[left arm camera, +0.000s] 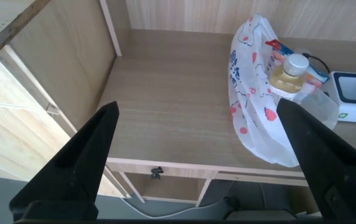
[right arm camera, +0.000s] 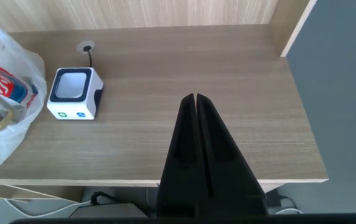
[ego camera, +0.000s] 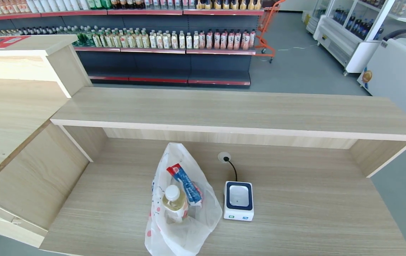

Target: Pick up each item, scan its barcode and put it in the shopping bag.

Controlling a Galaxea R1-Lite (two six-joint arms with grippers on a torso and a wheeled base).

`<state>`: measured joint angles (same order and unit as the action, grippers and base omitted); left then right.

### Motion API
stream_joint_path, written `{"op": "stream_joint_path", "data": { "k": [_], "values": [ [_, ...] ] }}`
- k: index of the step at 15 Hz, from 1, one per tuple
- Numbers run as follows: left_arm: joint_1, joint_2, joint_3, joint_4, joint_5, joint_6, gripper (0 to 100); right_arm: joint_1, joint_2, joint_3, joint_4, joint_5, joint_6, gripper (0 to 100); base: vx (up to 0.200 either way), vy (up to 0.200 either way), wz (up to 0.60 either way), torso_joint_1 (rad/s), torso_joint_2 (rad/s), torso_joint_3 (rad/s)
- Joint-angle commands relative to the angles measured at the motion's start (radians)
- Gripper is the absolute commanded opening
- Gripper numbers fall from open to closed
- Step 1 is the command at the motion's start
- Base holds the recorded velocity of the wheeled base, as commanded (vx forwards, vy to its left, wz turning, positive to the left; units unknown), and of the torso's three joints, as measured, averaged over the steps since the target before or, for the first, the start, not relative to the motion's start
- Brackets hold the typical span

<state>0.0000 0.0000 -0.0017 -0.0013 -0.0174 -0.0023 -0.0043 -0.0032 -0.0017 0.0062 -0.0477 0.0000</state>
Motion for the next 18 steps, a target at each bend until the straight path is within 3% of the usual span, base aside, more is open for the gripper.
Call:
{"op": "stream_joint_path", "data": {
  "k": [1, 18],
  "values": [
    [0.000, 0.000, 0.000, 0.000, 0.001, -0.001, 100, 0.000, 0.003, 0.000, 0.000, -0.001, 0.000, 0, 0.000, 0.000, 0.00, 0.000, 0.00, 0.000],
    [0.000, 0.000, 0.000, 0.000, -0.001, -0.001, 100, 0.000, 0.003, 0.000, 0.000, 0.000, 0.000, 0, 0.000, 0.000, 0.00, 0.000, 0.00, 0.000]
  ]
}}
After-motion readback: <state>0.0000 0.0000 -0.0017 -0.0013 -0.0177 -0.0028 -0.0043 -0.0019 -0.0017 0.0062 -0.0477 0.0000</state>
